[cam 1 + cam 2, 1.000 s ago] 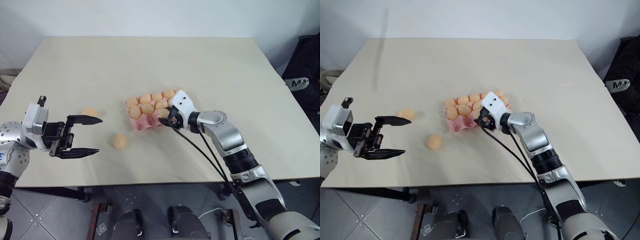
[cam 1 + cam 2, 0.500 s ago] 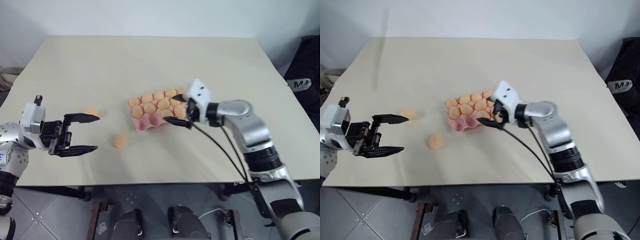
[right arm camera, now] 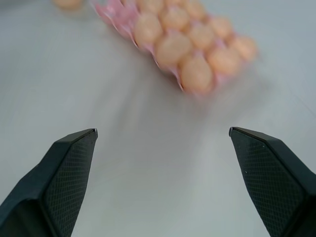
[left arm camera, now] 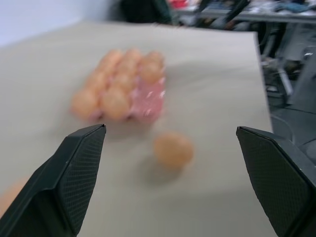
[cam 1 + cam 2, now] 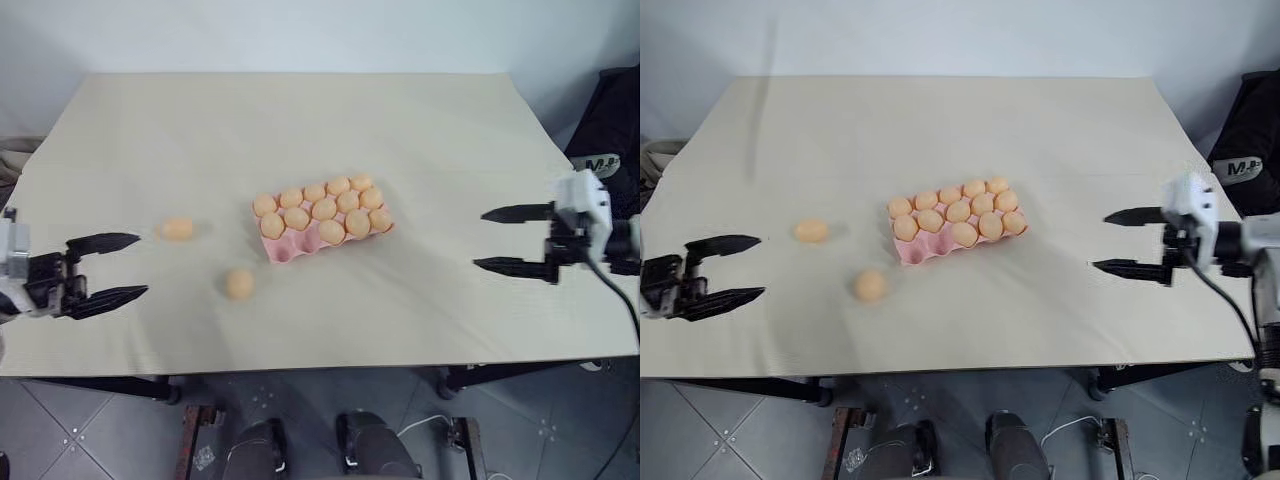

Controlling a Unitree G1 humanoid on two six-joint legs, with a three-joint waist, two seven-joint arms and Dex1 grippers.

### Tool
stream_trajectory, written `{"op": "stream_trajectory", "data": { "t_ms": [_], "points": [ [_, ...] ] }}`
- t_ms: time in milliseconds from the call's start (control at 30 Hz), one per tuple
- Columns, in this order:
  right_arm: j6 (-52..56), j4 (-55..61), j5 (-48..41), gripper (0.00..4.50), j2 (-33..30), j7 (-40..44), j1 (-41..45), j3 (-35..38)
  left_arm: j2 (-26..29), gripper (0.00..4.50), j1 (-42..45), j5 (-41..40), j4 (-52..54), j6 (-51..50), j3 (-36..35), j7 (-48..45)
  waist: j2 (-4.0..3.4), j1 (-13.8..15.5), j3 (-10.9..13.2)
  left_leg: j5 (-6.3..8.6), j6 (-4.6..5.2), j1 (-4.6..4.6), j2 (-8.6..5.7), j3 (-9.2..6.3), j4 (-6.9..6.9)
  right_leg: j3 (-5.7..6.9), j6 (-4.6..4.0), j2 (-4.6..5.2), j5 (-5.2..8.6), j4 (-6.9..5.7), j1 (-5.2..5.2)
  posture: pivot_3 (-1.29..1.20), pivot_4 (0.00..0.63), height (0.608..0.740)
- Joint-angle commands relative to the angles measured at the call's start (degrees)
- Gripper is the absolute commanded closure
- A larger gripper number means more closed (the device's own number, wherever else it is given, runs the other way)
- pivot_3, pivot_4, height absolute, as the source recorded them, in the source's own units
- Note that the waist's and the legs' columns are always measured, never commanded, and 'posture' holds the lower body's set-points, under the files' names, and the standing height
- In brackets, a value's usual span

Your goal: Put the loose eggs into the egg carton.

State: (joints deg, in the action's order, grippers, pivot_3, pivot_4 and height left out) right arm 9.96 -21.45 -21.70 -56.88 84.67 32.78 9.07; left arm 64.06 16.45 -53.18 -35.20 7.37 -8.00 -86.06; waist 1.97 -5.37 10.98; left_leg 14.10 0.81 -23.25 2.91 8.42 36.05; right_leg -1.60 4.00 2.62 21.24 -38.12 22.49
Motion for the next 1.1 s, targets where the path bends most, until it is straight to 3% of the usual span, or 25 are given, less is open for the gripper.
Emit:
{"op": "stream_trajectory", "data": {
  "t_ms": [33,167,367,567,867,1100],
  "points": [
    [-3.16,-4.29,0.33,0.03,-1.63,1.38,0.09,1.84,1.44,0.0,-2.76,2.99,0.41,-4.47,-4.84,-3.17,-0.01,0.02,0.01,0.01,0.01,0.01,-0.01,-0.01,0.01,0.0,0.0,0.03,0.0,-0.01,0.0,0.0,0.15,0.74],
    [-5.62,-8.93,0.65,0.03,-2.39,2.21,0.51,2.24,3.07,0.0,-11.06,6.07,6.29,-14.17,-11.49,9.16,-0.03,-0.21,0.02,0.08,0.1,0.03,-0.03,-0.04,-0.02,0.01,-0.01,0.15,-0.01,-0.06,-0.01,0.0,0.15,0.74],
    [-7.64,-13.61,1.56,0.03,-3.0,3.64,2.49,1.33,2.47,0.0,-19.52,9.03,14.25,-20.63,-19.96,13.01,-0.18,-0.18,0.1,0.11,0.08,0.01,-0.05,-0.09,-0.13,0.09,-0.05,0.18,0.02,-0.01,0.01,0.0,0.15,0.74],
    [-7.49,-14.29,2.15,0.03,-1.63,2.62,3.93,0.71,-5.32,0.0,-23.99,9.64,32.41,-27.9,-23.97,27.19,-0.3,-0.16,0.12,0.28,-0.21,0.03,-0.08,-0.1,-0.12,0.11,-0.05,0.22,0.02,0.0,-0.04,0.0,0.15,0.74],
    [-5.35,-10.83,0.52,0.03,-1.66,2.3,0.19,1.93,-23.74,0.0,-26.27,18.62,61.8,-37.16,-12.89,57.52,-0.3,0.74,0.12,0.03,-0.07,0.03,-0.06,-0.05,0.07,0.02,0.1,0.08,-0.06,0.06,-0.17,0.0,0.15,0.74],
    [-5.55,-10.52,-0.35,0.03,-1.42,4.67,0.81,1.62,-32.84,0.0,-21.48,28.77,68.16,-42.47,-1.11,71.93,-0.29,0.82,0.12,0.11,0.19,0.89,-0.14,-0.03,0.11,-0.09,0.27,0.04,-0.21,0.3,-1.17,0.0,0.15,0.74]
  ]
}}
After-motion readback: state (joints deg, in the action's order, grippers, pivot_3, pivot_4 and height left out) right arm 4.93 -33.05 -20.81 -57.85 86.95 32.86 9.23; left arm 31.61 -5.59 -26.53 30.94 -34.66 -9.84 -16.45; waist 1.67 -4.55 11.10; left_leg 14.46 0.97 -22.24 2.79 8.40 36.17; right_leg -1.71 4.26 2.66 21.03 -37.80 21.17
